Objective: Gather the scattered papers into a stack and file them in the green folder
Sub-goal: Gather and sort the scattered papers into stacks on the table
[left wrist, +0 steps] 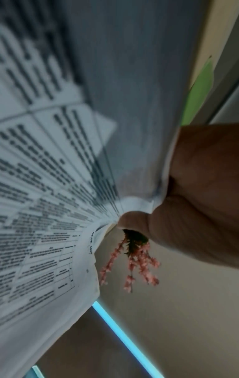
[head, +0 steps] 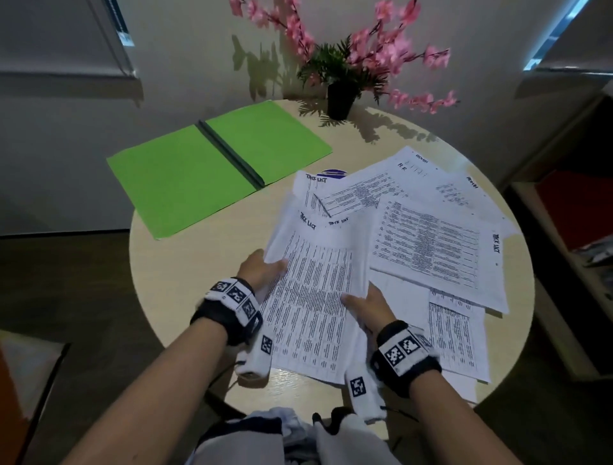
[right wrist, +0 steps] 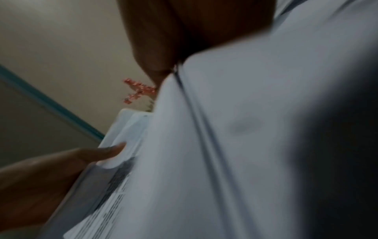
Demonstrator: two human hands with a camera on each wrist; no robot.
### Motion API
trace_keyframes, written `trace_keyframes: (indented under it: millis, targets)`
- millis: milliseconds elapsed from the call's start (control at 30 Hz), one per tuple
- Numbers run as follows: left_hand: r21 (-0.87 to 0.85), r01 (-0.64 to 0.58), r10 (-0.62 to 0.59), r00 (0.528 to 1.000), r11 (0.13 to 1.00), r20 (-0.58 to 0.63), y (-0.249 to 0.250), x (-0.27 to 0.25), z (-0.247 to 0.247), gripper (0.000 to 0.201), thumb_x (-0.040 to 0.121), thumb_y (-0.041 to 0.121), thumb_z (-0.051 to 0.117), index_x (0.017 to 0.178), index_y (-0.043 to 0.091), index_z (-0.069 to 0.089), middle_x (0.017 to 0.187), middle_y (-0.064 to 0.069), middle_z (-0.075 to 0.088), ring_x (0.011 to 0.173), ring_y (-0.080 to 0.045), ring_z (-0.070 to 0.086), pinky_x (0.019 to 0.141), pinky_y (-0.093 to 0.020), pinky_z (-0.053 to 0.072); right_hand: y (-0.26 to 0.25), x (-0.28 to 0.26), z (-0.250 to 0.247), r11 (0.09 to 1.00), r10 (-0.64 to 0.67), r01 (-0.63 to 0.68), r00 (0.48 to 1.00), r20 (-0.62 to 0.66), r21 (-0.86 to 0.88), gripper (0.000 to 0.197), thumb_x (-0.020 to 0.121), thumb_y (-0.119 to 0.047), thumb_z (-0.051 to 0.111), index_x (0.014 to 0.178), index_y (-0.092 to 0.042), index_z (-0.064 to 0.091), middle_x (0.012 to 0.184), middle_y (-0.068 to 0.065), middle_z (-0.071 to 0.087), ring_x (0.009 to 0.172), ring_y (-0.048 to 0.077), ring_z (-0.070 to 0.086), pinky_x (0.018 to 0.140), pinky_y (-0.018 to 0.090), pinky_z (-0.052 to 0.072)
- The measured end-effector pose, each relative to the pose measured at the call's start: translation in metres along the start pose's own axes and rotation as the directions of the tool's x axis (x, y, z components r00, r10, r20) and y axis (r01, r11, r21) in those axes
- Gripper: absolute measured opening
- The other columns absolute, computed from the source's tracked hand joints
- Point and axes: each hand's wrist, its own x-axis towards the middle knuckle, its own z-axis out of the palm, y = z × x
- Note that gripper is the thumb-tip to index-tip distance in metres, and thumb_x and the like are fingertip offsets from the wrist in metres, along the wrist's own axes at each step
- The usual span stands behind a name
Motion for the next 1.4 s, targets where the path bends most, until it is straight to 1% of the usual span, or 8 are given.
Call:
trace_keyframes:
  millis: [367, 500, 600, 867, 967, 1067, 1200, 1400]
  targets:
    - [-0.513, -0.627, 0.551, 0.773, 0.586, -0.315, 0.077, -0.056, -0.082, 0.02, 0.083, 0.026, 0.062, 0.1, 0.017, 0.068, 0.082, 0.016, 0.075, 0.083, -0.002, 0.067, 0.084, -0.023, 0.05, -0.112, -0.053, -0.02, 0.731, -0.651, 0.675, 0.734, -0.195, 0.1, 0.021, 0.082, -0.007, 0.064, 0.08, -0.025, 0.054, 0.072, -0.012, 0.062, 0.061, -0.011, 0.06, 0.056, 0.007, 0.05]
    - [-0.453, -0.661, 0.643, 0.733, 0.598, -0.223, 0.074, -0.07, -0.083, 0.066, 0.049, 0.061, 0.071, 0.101, 0.024, 0.058, 0.076, 0.033, 0.071, 0.079, 0.019, 0.062, 0.077, -0.001, 0.046, -0.107, -0.055, -0.021, 0.677, -0.661, 0.693, 0.721, -0.209, 0.248, 0.034, 0.071, 0.0, 0.071, 0.099, -0.014, 0.058, 0.071, -0.021, 0.073, 0.071, -0.007, 0.067, 0.065, 0.008, 0.051]
    - [-0.481, -0.616, 0.626, 0.762, 0.624, -0.164, 0.07, -0.063, -0.075, 0.091, 0.034, 0.058, 0.082, 0.103, 0.004, 0.06, 0.083, 0.01, 0.073, 0.08, 0.0, 0.067, 0.077, -0.016, 0.052, -0.099, -0.049, -0.01, 0.73, -0.613, 0.637, 0.77, -0.176, 0.246, 0.038, 0.068, -0.006, 0.076, 0.102, -0.011, 0.061, 0.081, -0.01, 0.071, 0.074, 0.0, 0.067, 0.068, 0.017, 0.054]
    - [-0.53, -0.694, 0.651, 0.693, 0.487, -0.31, 0.079, -0.062, -0.089, 0.043, 0.044, 0.051, 0.079, 0.075, 0.022, 0.073, 0.068, 0.014, 0.075, 0.063, 0.006, 0.068, 0.061, -0.013, 0.055, -0.115, -0.048, -0.014, 0.636, -0.668, 0.728, 0.685, -0.29, 0.255, 0.021, 0.071, -0.007, 0.066, 0.057, -0.023, 0.065, 0.048, -0.018, 0.062, 0.05, -0.006, 0.054, 0.052, 0.01, 0.048]
    - [-0.433, -0.538, 0.539, 0.832, 0.723, -0.133, 0.047, -0.048, -0.074, 0.07, 0.031, 0.063, 0.081, 0.086, 0.025, 0.063, 0.079, 0.011, 0.073, 0.067, 0.009, 0.067, 0.068, -0.012, 0.056, -0.093, -0.041, -0.011, 0.777, -0.592, 0.611, 0.791, -0.154, 0.151, 0.017, 0.071, -0.008, 0.071, 0.065, -0.018, 0.058, 0.05, -0.013, 0.063, 0.049, -0.006, 0.054, 0.053, 0.011, 0.048]
    - [-0.299, -0.387, 0.415, 0.909, 0.872, 0.033, 0.03, -0.048, -0.045, 0.027, 0.069, 0.029, 0.077, 0.088, 0.022, 0.06, 0.092, 0.001, 0.069, 0.081, -0.009, 0.067, 0.085, -0.023, 0.053, -0.069, -0.032, 0.002, 0.892, -0.448, 0.452, 0.889, -0.092, 0.018, 0.014, 0.078, -0.007, 0.069, 0.073, -0.006, 0.056, 0.062, 0.003, 0.053, 0.056, 0.008, 0.052, 0.057, 0.016, 0.043]
    - [-0.408, -0.326, 0.313, 0.944, 0.853, -0.099, 0.034, -0.046, -0.044, 0.009, 0.09, 0.009, 0.053, 0.084, 0.014, 0.056, 0.076, 0.002, 0.055, 0.068, -0.008, 0.052, 0.048, -0.005, 0.047, -0.064, -0.02, 0.013, 0.93, -0.303, 0.33, 0.937, -0.172, 0.163, 0.017, 0.082, -0.013, 0.065, 0.096, -0.007, 0.056, 0.077, 0.0, 0.058, 0.071, 0.014, 0.058, 0.064, 0.026, 0.051]
    - [-0.524, -0.319, 0.045, 0.882, 0.79, -0.47, 0.008, -0.01, -0.092, 0.033, 0.085, 0.005, 0.056, 0.118, -0.002, 0.057, 0.107, -0.017, 0.067, 0.099, -0.03, 0.065, 0.089, -0.035, 0.054, -0.05, -0.008, 0.063, 0.95, -0.237, 0.253, 0.966, 0.108, -0.181, 0.035, 0.094, -0.011, 0.041, 0.129, -0.014, 0.038, 0.119, 0.005, 0.055, 0.108, 0.024, 0.056, 0.089, 0.031, 0.049]
